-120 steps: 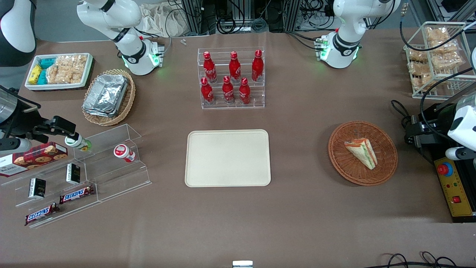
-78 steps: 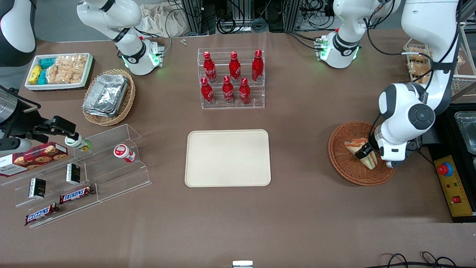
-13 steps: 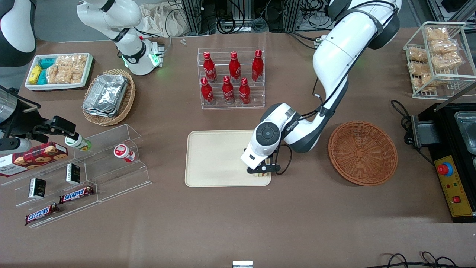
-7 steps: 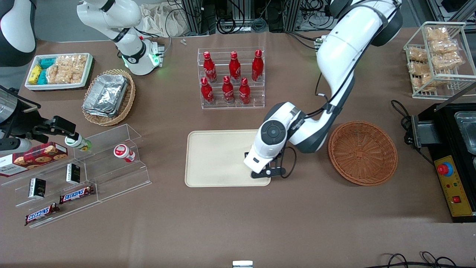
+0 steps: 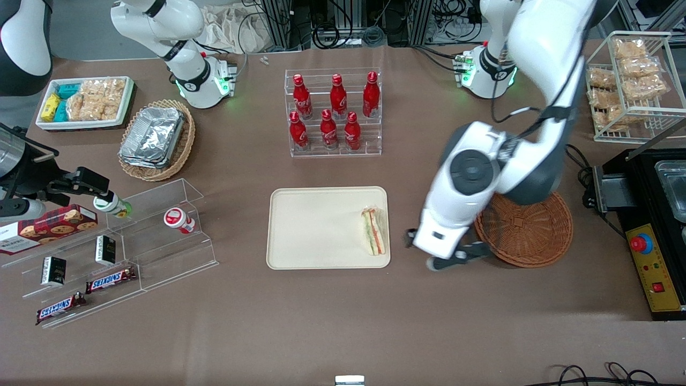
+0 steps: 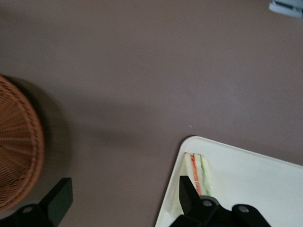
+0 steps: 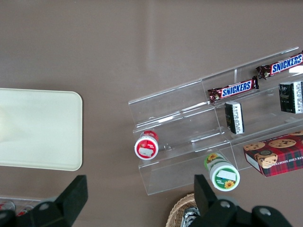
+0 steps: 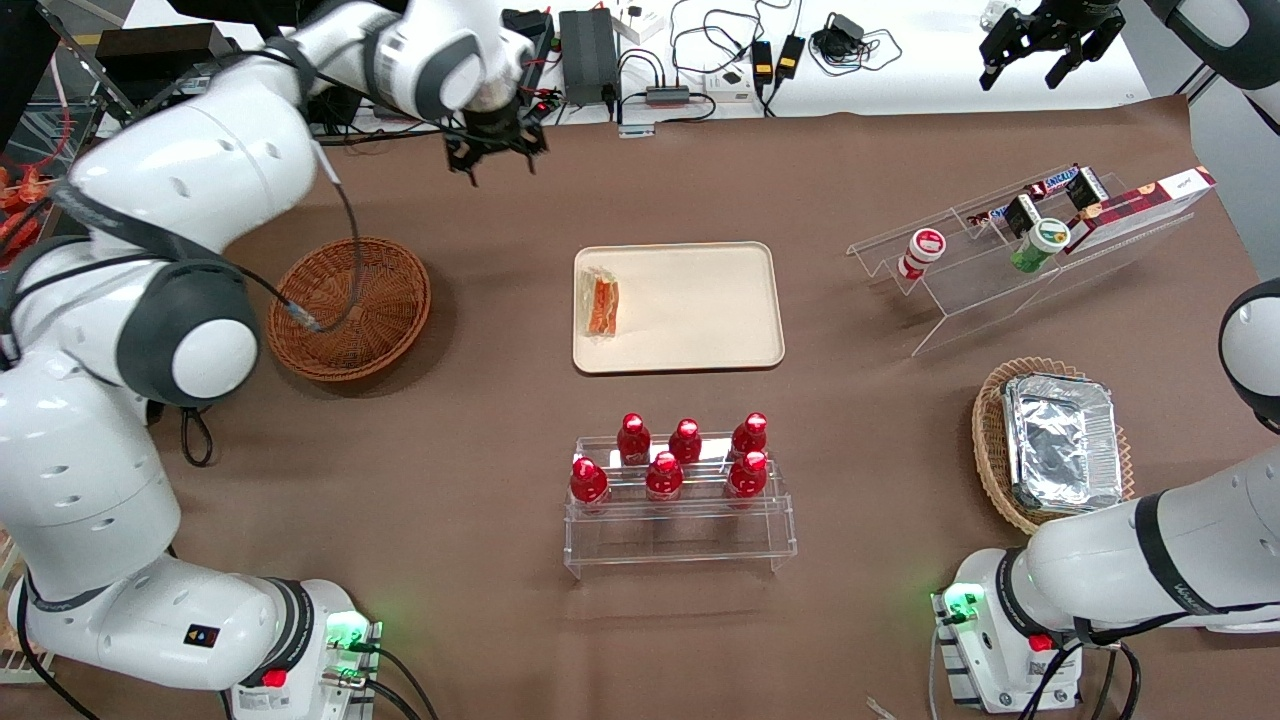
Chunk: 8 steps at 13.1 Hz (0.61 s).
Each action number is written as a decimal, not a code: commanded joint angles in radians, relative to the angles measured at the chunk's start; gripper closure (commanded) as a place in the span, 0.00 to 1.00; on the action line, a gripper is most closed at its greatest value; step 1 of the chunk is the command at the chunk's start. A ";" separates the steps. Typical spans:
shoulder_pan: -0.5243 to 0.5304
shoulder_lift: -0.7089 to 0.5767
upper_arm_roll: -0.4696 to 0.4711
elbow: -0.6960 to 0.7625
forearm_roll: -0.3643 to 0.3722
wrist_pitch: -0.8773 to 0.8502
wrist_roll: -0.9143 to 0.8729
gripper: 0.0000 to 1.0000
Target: Place sandwich from basket to tray
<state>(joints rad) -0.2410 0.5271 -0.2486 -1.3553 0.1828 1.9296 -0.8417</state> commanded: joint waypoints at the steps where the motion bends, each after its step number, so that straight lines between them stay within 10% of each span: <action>1: 0.080 -0.076 -0.009 -0.033 0.018 -0.041 -0.014 0.00; 8: 0.248 -0.343 -0.011 -0.278 0.007 -0.004 0.099 0.00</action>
<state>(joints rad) -0.0362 0.2943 -0.2469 -1.5242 0.1832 1.8937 -0.7732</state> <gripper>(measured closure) 0.000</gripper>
